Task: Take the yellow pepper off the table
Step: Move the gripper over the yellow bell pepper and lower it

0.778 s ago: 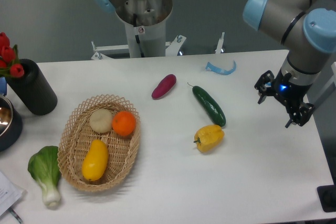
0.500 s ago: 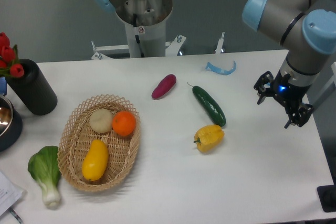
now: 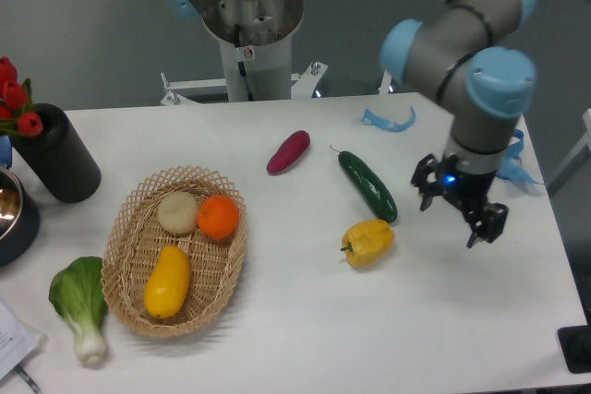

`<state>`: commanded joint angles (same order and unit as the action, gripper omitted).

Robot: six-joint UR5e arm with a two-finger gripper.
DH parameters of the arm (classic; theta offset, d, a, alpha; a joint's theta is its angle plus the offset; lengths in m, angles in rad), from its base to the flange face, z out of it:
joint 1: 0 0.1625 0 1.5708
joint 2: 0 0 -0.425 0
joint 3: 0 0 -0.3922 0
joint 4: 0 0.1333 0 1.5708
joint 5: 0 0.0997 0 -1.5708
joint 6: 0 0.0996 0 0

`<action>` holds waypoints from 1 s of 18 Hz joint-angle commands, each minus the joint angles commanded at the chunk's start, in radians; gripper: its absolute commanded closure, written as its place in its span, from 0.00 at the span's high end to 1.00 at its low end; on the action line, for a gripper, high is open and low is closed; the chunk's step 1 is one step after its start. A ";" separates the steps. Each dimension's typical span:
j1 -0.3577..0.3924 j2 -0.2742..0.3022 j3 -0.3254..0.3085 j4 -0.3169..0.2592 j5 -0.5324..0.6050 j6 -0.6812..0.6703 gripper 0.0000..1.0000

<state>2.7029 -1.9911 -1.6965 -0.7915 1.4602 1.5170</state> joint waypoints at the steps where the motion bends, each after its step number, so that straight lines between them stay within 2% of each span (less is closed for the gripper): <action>1: -0.011 0.002 -0.014 -0.005 0.011 0.006 1.00; 7: -0.046 -0.003 -0.083 -0.011 0.115 0.058 1.00; 18: -0.097 -0.049 -0.095 -0.014 0.114 0.048 1.00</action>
<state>2.6062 -2.0402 -1.7917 -0.8053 1.5739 1.5646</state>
